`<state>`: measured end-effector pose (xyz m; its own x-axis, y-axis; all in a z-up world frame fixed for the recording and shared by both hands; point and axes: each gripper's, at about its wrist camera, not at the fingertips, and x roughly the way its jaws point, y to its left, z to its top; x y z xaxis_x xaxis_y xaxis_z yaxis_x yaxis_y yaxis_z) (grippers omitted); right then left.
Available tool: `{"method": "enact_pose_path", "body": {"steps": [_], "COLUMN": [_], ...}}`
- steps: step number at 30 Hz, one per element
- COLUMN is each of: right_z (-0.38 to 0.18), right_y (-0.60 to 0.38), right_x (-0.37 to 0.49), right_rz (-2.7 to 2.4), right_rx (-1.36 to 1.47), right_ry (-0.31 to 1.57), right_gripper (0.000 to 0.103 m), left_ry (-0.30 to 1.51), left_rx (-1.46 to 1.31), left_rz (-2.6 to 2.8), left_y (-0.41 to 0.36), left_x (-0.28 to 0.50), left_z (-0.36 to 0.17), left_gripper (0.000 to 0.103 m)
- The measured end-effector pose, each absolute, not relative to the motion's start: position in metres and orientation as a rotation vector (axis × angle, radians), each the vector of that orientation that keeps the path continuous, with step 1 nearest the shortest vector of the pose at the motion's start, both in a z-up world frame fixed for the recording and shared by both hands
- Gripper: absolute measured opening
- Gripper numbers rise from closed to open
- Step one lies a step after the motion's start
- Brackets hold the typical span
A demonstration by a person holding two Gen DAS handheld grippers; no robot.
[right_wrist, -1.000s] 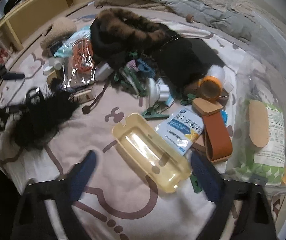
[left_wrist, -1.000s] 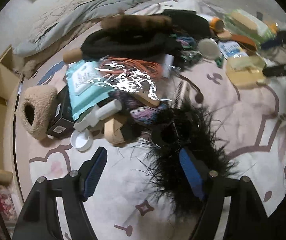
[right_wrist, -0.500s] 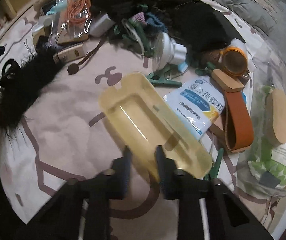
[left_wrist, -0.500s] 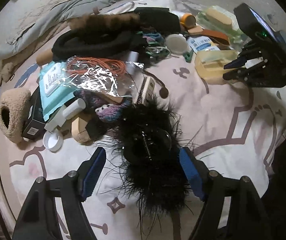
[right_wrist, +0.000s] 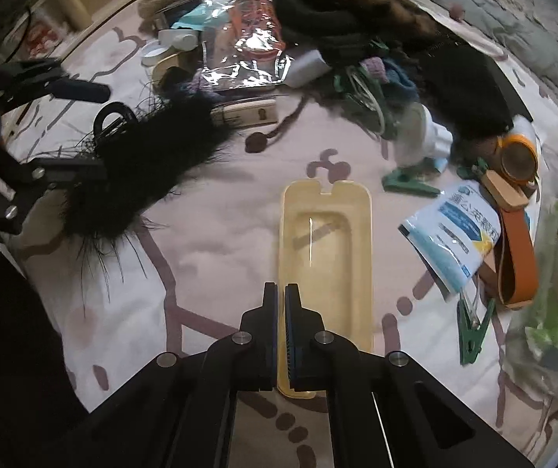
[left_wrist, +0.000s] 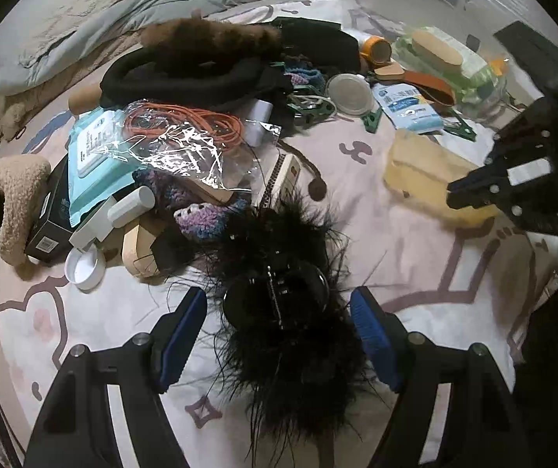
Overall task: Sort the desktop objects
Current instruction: 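Lower the open right gripper around the sides of the yellow tray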
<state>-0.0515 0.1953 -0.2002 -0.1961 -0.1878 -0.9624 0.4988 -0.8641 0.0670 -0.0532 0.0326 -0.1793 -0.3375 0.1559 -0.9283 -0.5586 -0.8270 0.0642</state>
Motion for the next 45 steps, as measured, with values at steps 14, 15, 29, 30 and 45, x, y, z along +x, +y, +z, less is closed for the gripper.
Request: {"method": "enact_pose_path", "body": {"steps": [14, 15, 29, 30, 45], "right_z": [-0.189, -0.189, -0.185, -0.187, -0.192], "right_y": [0.217, 0.22, 0.236, 0.237, 0.237], "right_x": [-0.039, -0.038, -0.033, -0.034, -0.038], "right_rz": [-2.18, -2.186, -2.295, -2.296, -2.348], "right_rx": [1.449, 1.444, 1.416, 1.423, 1.43], "right_ry": [0.208, 0.204, 0.254, 0.254, 0.313], "right_gripper": [0.004, 0.004, 0.086, 0.086, 0.086], "left_ry": [0.602, 0.61, 0.497, 0.481, 0.218], "left_rx": [-1.32, -1.321, -1.386, -1.405, -1.376], "left_rz": [2.27, 2.265, 2.258, 2.249, 2.29], "left_y": [0.034, 0.034, 0.018, 0.017, 0.011], "left_x": [-0.034, -0.032, -0.044, -0.047, -0.047], "left_z": [-0.231, -0.236, -0.253, -0.253, -0.205], "left_gripper": [0.076, 0.076, 0.094, 0.095, 0.095]}}
